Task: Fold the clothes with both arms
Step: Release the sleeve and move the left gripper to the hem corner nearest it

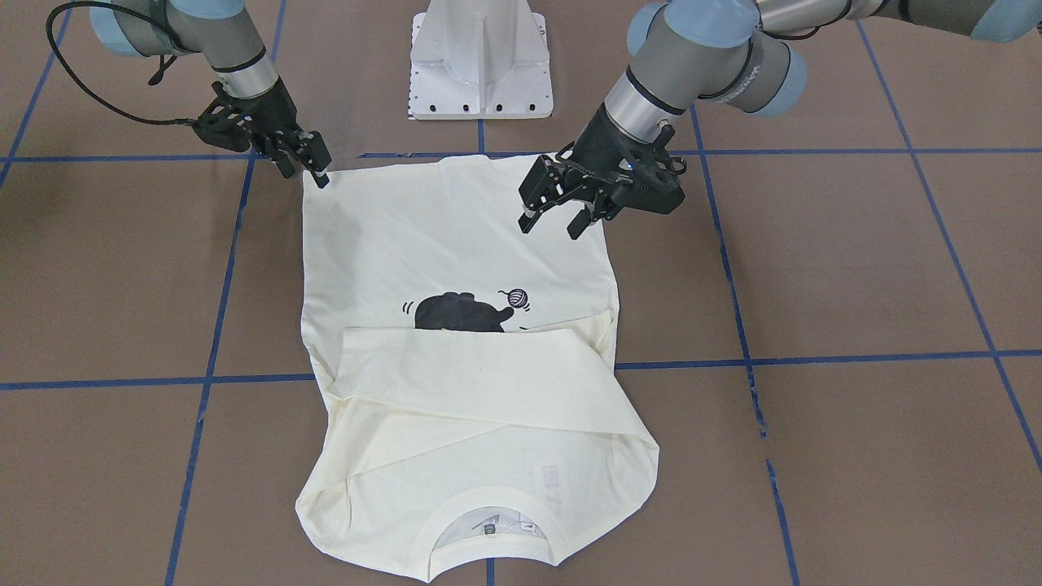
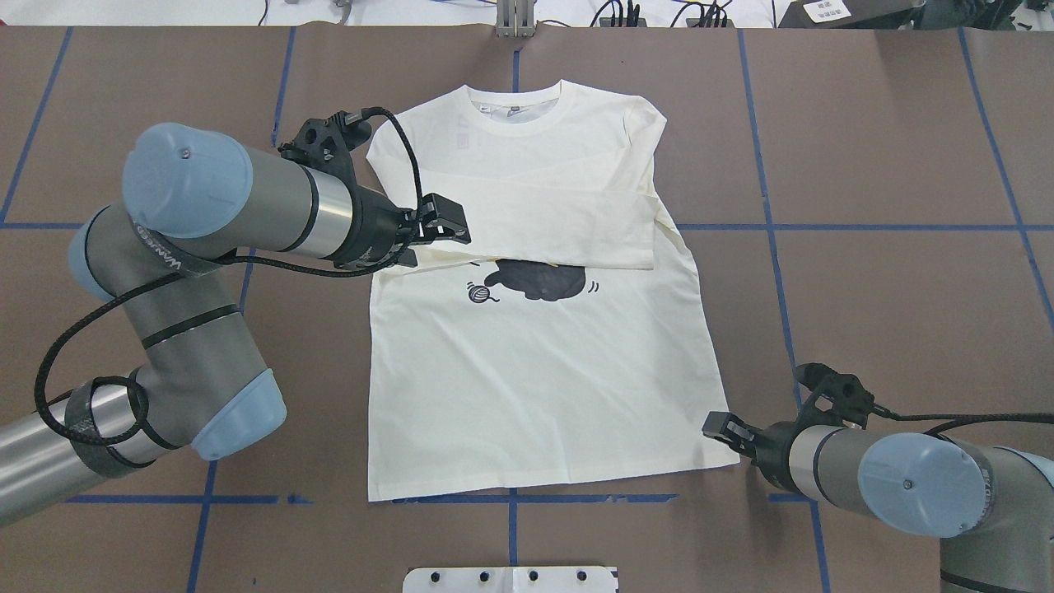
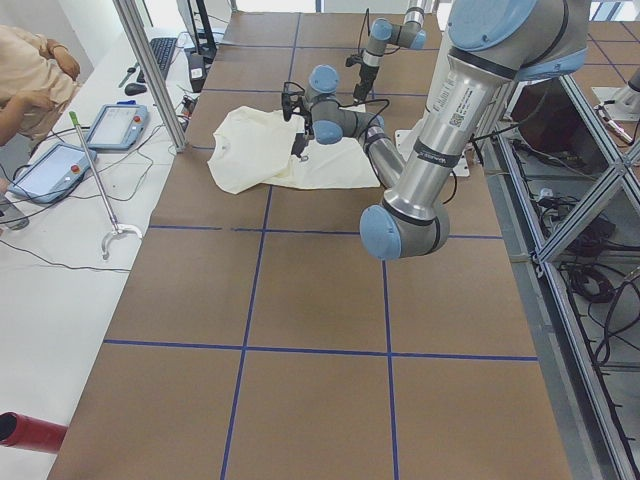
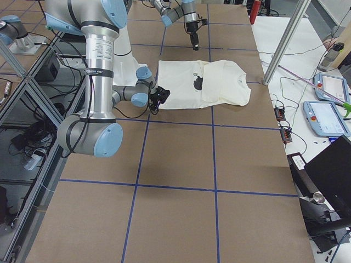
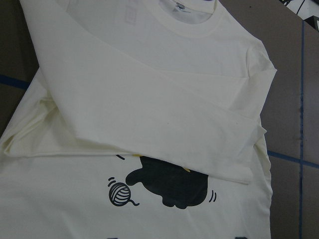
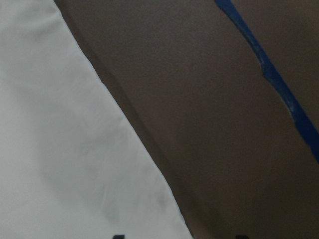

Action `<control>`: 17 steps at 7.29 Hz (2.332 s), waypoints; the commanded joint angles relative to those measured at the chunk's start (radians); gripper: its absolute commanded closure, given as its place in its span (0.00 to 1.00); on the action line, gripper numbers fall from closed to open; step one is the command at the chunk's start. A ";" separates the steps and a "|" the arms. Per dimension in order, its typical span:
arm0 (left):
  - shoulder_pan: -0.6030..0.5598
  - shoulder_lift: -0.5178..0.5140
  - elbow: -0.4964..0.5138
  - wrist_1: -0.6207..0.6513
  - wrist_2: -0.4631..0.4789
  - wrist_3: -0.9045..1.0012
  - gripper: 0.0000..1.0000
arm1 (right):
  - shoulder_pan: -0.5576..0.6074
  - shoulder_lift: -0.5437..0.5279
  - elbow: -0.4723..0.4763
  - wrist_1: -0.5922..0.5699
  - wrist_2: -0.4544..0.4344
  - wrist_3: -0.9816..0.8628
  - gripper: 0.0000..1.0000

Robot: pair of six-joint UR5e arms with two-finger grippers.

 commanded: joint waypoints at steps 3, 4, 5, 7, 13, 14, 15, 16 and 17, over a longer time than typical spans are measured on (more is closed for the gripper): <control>0.001 -0.001 0.004 0.000 0.000 -0.002 0.16 | -0.013 -0.019 0.004 -0.001 -0.010 0.001 1.00; 0.001 -0.001 0.006 0.000 0.000 -0.002 0.16 | -0.024 -0.020 0.008 -0.001 -0.010 0.001 1.00; 0.003 -0.001 0.006 0.000 0.000 -0.003 0.16 | -0.041 -0.022 0.008 -0.001 -0.017 0.001 1.00; 0.003 0.001 -0.011 0.014 0.006 -0.054 0.16 | -0.038 -0.022 0.034 -0.001 -0.020 -0.001 1.00; 0.515 0.249 -0.310 0.514 0.408 -0.439 0.22 | -0.004 -0.029 0.076 -0.001 -0.011 -0.013 1.00; 0.529 0.251 -0.306 0.553 0.408 -0.453 0.30 | -0.004 -0.029 0.076 -0.001 -0.013 -0.013 1.00; 0.534 0.248 -0.296 0.558 0.408 -0.460 0.33 | -0.004 -0.029 0.076 -0.001 -0.013 -0.013 1.00; 0.540 0.236 -0.268 0.558 0.408 -0.459 0.33 | -0.004 -0.031 0.076 -0.001 -0.017 -0.013 1.00; 0.541 0.231 -0.260 0.552 0.413 -0.451 0.34 | -0.004 -0.033 0.077 -0.001 -0.019 -0.013 1.00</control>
